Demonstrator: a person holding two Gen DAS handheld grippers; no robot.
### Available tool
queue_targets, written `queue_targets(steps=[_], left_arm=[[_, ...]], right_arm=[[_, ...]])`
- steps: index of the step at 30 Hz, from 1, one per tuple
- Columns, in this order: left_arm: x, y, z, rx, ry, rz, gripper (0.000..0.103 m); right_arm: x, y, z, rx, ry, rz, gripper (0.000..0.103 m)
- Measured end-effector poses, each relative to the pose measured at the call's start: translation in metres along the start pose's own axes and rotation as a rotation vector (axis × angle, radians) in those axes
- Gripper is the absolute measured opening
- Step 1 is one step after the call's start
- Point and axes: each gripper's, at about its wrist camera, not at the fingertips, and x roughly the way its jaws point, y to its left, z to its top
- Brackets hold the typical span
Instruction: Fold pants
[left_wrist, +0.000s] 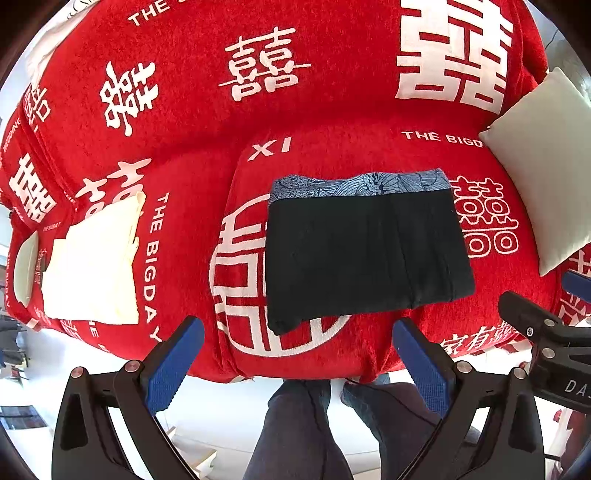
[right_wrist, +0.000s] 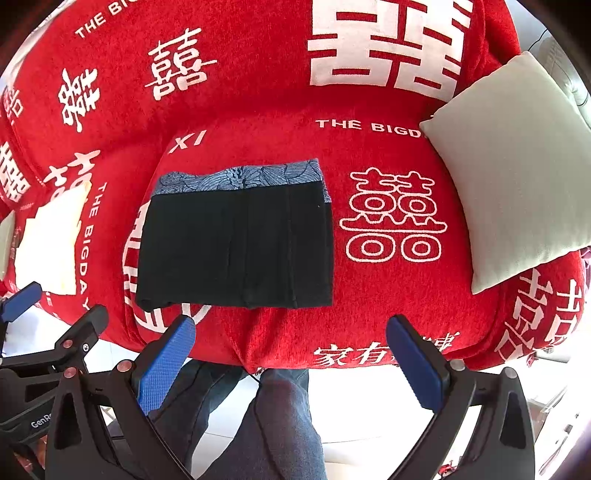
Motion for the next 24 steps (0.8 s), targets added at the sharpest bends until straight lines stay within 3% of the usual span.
queue_targets(steps=[24], left_arm=[[0.0033, 0.0012, 0.0011, -0.050, -0.008, 0.002, 0.102]], right_arm=[[0.0058, 0.0010, 0.0051, -0.013, 0.015, -0.005, 0.103]])
